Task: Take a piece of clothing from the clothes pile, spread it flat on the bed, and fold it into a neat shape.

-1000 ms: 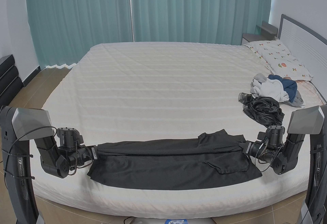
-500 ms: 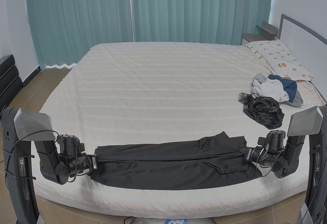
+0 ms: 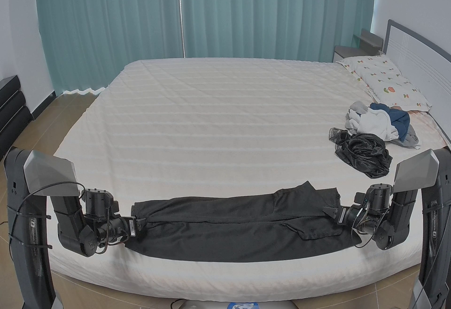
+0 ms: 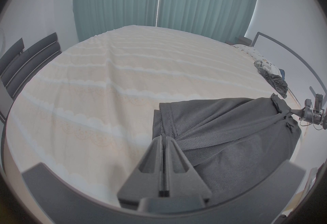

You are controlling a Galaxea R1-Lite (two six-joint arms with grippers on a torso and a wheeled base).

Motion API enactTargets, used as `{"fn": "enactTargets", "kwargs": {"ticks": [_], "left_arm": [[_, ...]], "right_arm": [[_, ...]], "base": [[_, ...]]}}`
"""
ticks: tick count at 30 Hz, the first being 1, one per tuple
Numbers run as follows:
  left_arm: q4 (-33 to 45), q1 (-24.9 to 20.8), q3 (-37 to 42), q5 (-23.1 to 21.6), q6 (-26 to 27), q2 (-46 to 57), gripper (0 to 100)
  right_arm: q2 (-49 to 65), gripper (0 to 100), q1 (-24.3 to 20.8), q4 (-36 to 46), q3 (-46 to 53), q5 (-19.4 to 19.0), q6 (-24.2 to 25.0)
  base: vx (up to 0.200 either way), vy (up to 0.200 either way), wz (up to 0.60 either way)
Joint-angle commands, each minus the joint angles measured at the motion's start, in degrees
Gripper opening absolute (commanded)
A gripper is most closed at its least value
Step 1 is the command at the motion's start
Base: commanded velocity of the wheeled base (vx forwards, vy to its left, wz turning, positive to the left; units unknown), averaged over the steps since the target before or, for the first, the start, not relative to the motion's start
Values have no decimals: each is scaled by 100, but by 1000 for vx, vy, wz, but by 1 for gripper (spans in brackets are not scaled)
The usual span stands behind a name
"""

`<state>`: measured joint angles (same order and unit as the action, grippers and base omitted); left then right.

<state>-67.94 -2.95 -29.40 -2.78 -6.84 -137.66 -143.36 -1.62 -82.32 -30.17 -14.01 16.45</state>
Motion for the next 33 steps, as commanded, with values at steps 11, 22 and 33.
{"fn": "enactTargets", "kwargs": {"ticks": [11,22,33], "left_arm": [[-70,277,189,58,-837,573,100],[-44,427,1112,-794,-2893,1558,100],[-62,-153,1578,-742,-4036,1487,100]], "right_arm": [[1223,100,109,-47,512,-6,1010],[1996,100,-66,-73,1628,65,2284],[1847,100,-277,-117,2173,65,3436]], "base": [[0,0,0],[0,0,0],[0,0,0]]}}
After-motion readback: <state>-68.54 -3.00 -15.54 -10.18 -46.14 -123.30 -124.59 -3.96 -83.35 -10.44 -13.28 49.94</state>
